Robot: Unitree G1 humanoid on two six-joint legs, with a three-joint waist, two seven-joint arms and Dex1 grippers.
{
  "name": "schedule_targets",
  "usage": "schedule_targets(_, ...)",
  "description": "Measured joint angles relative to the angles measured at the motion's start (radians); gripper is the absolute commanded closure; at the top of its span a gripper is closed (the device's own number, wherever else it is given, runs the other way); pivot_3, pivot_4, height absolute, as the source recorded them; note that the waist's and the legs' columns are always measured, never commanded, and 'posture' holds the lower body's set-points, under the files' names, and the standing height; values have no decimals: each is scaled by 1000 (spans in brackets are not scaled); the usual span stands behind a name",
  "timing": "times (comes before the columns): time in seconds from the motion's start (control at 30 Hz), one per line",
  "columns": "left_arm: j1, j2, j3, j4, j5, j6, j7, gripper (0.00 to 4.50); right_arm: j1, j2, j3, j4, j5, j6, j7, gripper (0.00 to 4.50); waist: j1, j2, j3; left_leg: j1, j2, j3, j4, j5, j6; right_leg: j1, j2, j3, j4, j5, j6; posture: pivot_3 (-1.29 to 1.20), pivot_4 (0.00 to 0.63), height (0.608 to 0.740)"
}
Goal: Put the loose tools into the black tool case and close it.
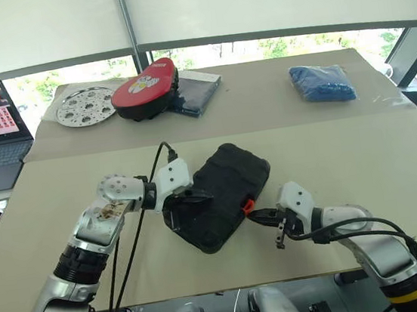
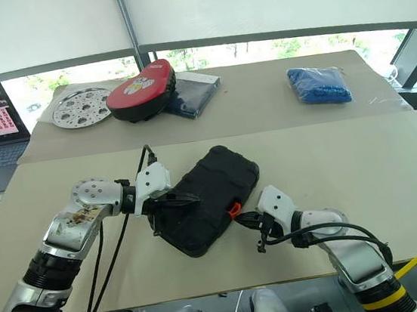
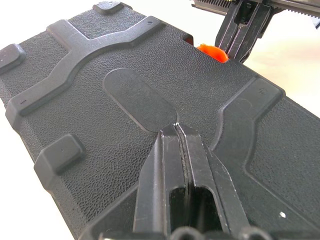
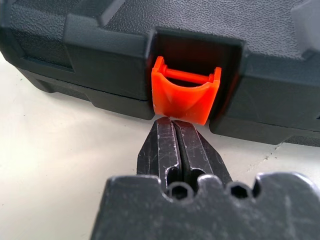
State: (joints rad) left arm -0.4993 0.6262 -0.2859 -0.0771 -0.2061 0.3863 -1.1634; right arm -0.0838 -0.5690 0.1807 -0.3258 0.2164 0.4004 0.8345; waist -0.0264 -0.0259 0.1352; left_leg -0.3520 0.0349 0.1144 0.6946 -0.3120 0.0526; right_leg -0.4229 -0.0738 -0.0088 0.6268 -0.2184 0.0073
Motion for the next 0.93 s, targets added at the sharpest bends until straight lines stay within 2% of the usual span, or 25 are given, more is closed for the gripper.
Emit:
schedule_targets(0.1, 49, 0, 38, -13, -22, -35, 7, 4500, 6, -20, -13, -15, 9, -18, 25, 4474, -5, 1, 0, 0, 0, 0, -1, 0, 0, -1, 0, 0, 0, 0, -1, 0, 150, 740)
schedule_targets(0.17, 107, -2, 98, -27, -68, -59, 10, 3985, 23, -61, -60, -47, 40, -37, 52, 4500, -4, 2, 0, -1, 0, 0, -2, 0, 0, -1, -2, 0, 0, -1, -1, 0, 150, 740)
schedule_targets(0.3, 184, 7, 176, -49, -144, -58, 7, 2817, 60, -124, -142, -51, 84, -35, 90, 3427, 12, 0, 1, -3, 0, 0, -1, 0, 0, -2, -3, -2, -1, -1, 0, 0, 150, 740)
schedule_targets(0.37, 236, 35, 220, -85, -173, -61, 1, 2060, 84, -156, -184, -49, 110, -41, 121, 2661, 15, 0, 2, -4, 0, 0, -2, -1, 1, -2, -4, -2, -3, -1, 0, 0, 150, 740)
schedule_targets(0.47, 389, 116, 393, -134, -230, -40, 15, 1039, 142, -242, -291, 30, 111, -118, 171, 1654, 12, -1, 5, -6, 0, 0, -2, -1, 1, -4, -4, -2, -4, -2, 0, 0, 150, 740)
schedule_targets(0.57, 516, 154, 527, -138, -228, -67, 33, 10, 141, -262, -356, 127, 87, -245, 197, 631, 16, -1, 7, -8, 0, 0, -2, -1, 1, -6, -5, -4, -5, -2, 1, 0, 150, 740)
schedule_targets(0.63, 598, 153, 573, -138, -224, -112, 39, 0, 137, -261, -364, 178, 79, -335, 217, 57, 18, -1, 8, -9, 0, 0, -2, -1, 1, -6, -5, -4, -5, -2, 1, 0, 150, 740)
schedule_targets(0.8, 837, 132, 719, -87, -164, -263, 69, 0, 86, -255, -391, 372, 117, -509, 340, 57, 18, -2, 9, -10, 0, 0, -2, -2, 2, -6, -6, -4, -10, -1, 0, 0, 150, 740)
schedule_targets(0.93, 886, 106, 741, -83, -144, -361, 91, 0, 56, -268, -391, 453, 109, -587, 384, 57, 35, -1, 9, -12, 0, 0, -1, -2, 3, -6, -13, -7, -12, -1, -4, 0, 150, 740)
